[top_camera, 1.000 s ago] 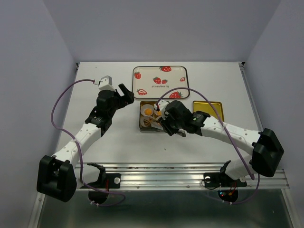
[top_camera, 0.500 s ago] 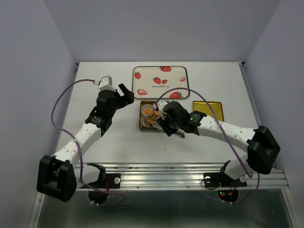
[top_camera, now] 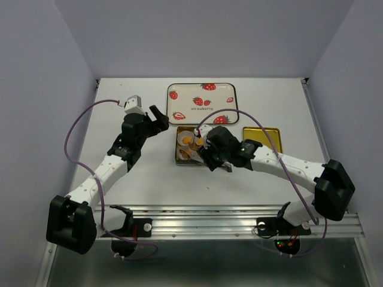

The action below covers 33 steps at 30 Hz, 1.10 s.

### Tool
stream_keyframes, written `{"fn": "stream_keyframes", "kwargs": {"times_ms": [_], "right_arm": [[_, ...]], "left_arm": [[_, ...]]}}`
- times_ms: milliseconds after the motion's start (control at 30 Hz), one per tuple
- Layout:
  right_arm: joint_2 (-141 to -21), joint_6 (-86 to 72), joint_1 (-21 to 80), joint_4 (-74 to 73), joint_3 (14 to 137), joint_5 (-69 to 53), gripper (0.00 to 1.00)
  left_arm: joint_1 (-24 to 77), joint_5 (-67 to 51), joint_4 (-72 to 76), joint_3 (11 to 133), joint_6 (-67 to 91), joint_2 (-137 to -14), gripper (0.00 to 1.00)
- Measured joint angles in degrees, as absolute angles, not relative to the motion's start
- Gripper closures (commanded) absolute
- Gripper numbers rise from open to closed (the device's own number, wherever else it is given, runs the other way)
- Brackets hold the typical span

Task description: Pack the cookies

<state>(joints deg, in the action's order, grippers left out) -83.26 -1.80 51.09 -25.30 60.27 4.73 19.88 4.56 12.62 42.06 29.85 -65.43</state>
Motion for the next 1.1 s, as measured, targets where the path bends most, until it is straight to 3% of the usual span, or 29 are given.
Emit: {"fn": "stream_keyframes", "kwargs": {"times_ms": [333,600,667,867,1100], "right_arm": [[-79.5,-2.4,51.1,-25.3,61.6,7.0,0.52],[-73.6,-5.7,48.3,-24.9,65.2,18.4,0.52],[-73.6,-6.3,43.9,-24.0,66.0,19.6,0.52],[-82.0,-6.8,18.0,-18.1,69.6,19.2,0.53],[-101.2,-3.6,6.8,-14.3,81.0,16.7,0.53]], "left_arm": [[19.9,4.6,12.6,42.1,29.8,-65.4,0.01],[19.9,4.6,12.6,42.1,29.8,-65.4,0.01],[19.9,4.6,12.6,42.1,29.8,-65.4,0.01],[19.9,4.6,13.1,42.1,29.5,-65.5,0.01],[19.9,4.8,13.4,43.2,29.0,-67.5,0.01]]}}
